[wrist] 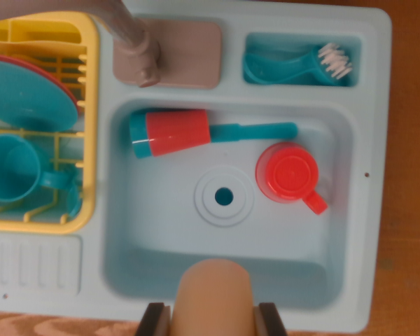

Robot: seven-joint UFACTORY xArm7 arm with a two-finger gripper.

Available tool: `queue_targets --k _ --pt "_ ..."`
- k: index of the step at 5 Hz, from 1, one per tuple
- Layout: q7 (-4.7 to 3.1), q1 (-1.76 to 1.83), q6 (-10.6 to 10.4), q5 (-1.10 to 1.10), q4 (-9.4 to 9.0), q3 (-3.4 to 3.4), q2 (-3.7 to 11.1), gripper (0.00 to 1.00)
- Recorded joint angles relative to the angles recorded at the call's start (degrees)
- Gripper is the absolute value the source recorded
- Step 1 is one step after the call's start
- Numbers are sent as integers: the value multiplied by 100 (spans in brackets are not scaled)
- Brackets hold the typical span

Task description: Pick detergent from the sink

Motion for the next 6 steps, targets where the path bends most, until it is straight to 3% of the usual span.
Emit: queue_targets --k 1,2,3,6 --pt "9 1 183 -8 135 2 -48 100" --pt "9 1 183 -8 135 2 -48 100" --pt "18 2 343 -16 253 4 -91 100" --pt "24 3 465 -21 343 6 -123 100"
